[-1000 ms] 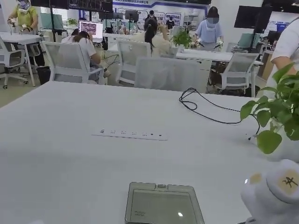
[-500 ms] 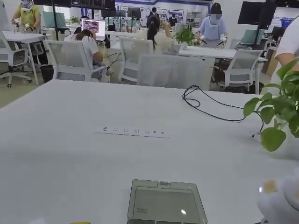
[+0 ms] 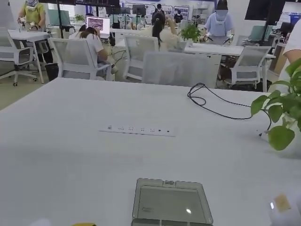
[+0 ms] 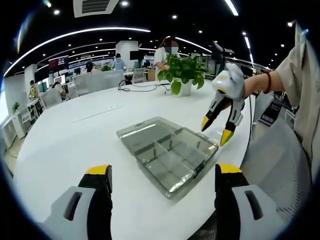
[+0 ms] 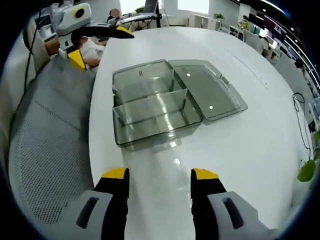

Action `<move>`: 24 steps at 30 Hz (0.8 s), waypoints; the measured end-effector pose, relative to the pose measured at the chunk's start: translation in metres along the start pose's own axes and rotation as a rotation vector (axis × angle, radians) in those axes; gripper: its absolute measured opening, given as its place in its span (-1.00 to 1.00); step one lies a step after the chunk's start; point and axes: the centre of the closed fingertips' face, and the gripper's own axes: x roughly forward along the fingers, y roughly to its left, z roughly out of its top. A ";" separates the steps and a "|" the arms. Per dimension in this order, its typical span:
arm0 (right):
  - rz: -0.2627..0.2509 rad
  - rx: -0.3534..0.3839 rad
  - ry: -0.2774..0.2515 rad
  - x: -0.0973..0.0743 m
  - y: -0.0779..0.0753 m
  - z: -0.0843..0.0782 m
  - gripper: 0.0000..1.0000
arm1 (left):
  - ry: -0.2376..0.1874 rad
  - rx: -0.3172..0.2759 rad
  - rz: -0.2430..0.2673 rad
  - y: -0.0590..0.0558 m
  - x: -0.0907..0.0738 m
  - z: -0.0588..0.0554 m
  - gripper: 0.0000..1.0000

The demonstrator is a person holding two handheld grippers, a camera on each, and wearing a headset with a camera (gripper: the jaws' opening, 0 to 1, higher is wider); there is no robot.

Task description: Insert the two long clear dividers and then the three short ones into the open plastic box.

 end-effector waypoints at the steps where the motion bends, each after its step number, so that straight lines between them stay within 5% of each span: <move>1: 0.000 -0.016 0.012 0.001 -0.001 -0.003 -0.01 | 0.000 0.001 0.000 0.000 0.000 0.000 0.71; 15: 0.001 -0.137 0.104 0.009 -0.007 -0.025 -0.16 | 0.000 0.001 0.000 0.000 0.000 0.000 0.70; 24: 0.017 -0.159 0.115 0.012 -0.008 -0.029 -0.22 | 0.001 0.000 -0.010 -0.003 0.001 0.000 0.68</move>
